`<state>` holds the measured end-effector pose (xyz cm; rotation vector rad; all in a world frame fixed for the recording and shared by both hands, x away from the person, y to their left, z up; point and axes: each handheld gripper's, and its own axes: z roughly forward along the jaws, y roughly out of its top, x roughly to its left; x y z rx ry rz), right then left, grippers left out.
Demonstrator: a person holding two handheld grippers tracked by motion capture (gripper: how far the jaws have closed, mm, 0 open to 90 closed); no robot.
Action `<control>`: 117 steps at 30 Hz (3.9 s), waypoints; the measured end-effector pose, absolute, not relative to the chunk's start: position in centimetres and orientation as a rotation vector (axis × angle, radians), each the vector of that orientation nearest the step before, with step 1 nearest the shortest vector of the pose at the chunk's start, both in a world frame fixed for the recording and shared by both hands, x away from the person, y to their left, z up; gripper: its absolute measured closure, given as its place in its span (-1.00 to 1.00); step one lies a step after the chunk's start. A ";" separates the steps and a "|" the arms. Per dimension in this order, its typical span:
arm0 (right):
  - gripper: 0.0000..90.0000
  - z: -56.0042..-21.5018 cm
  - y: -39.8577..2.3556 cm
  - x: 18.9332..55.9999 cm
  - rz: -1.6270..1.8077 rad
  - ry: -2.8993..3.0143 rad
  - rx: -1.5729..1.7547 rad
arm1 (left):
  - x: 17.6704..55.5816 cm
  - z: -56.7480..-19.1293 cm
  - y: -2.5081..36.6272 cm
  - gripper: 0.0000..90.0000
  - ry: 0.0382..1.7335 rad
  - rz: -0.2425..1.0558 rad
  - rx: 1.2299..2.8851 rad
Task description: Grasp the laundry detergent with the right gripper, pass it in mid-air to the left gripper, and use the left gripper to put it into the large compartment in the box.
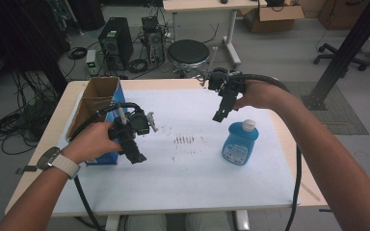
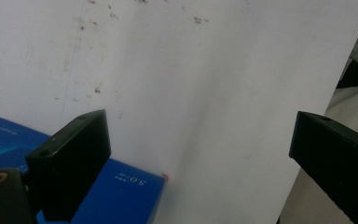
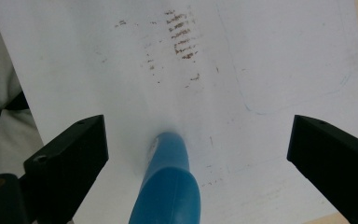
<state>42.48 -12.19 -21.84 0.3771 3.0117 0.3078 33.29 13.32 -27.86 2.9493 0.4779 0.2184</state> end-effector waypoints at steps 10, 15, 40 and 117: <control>-0.89 -21.0 -13.0 41.9 0.330 2.998 0.416 | 33.4 -27.6 13.0 -0.87 0.474 0.218 2.943; -0.89 -20.5 -13.7 41.4 0.336 2.987 0.440 | 33.3 -27.6 12.9 -0.87 0.469 0.218 2.948; -0.90 -18.3 -18.1 38.9 0.378 2.958 0.572 | 32.6 -27.2 13.1 -0.87 0.474 0.241 2.937; -0.90 -29.3 -27.9 33.5 0.906 2.730 0.832 | 32.8 -27.7 12.5 -0.87 0.497 0.247 2.936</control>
